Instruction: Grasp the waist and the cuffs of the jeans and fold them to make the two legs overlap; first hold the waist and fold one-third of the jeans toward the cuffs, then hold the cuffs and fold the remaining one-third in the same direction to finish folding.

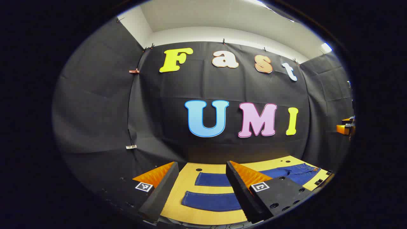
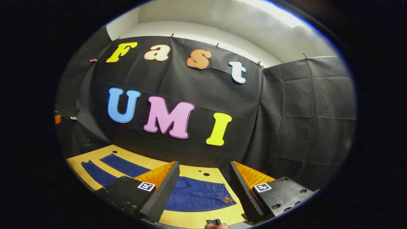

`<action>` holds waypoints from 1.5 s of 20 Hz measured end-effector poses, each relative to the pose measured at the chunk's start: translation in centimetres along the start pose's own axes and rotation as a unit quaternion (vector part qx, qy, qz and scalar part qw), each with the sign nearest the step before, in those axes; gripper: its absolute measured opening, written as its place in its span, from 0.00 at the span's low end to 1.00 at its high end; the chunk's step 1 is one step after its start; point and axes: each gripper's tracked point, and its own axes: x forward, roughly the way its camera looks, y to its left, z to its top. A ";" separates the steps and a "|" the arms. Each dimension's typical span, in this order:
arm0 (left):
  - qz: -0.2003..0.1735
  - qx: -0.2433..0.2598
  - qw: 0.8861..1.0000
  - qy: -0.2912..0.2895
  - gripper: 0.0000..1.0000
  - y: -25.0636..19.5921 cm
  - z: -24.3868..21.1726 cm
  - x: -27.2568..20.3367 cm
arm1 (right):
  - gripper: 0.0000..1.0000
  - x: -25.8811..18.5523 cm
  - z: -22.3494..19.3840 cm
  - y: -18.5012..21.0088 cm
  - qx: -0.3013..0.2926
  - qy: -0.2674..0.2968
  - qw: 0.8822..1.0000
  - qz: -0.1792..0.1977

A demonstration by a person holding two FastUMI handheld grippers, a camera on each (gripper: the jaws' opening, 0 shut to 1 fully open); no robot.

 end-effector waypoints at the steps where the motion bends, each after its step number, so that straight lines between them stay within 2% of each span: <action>1: -0.002 -0.002 1.000 -0.002 0.96 -0.1 0.2 -0.1 | 0.96 0.1 -0.1 -0.1 0.003 0.004 1.000 -0.002; 5: -0.001 -0.010 1.000 0.001 0.96 0.1 0.2 0.0 | 0.96 0.2 0.0 -0.4 0.033 0.014 0.999 -0.009; 9: 0.004 -0.010 1.000 0.009 0.96 0.6 -0.3 0.0 | 0.96 -0.1 -0.1 -0.8 0.025 0.013 0.999 -0.016; 18: 0.002 -0.015 1.000 0.008 0.96 0.1 -0.4 0.2 | 0.96 0.1 0.7 1.0 0.018 0.000 1.000 0.003; 22: 0.008 -0.012 1.000 0.024 0.96 -0.2 -0.6 0.2 | 0.96 0.7 1.3 2.2 0.018 -0.023 1.000 0.011; 25: 0.014 -0.004 1.000 0.006 0.96 -1.1 0.9 -0.6 | 0.94 2.0 0.9 4.5 0.026 -0.019 0.999 0.039; 29: 0.023 -0.010 1.000 0.005 0.96 -2.1 0.5 -2.7 | 0.98 3.6 1.9 7.3 0.029 -0.029 0.996 0.076; 30: 0.027 -0.010 1.000 0.005 0.96 -2.0 0.4 -3.2 | 0.96 3.8 2.2 8.2 0.032 -0.031 0.995 0.087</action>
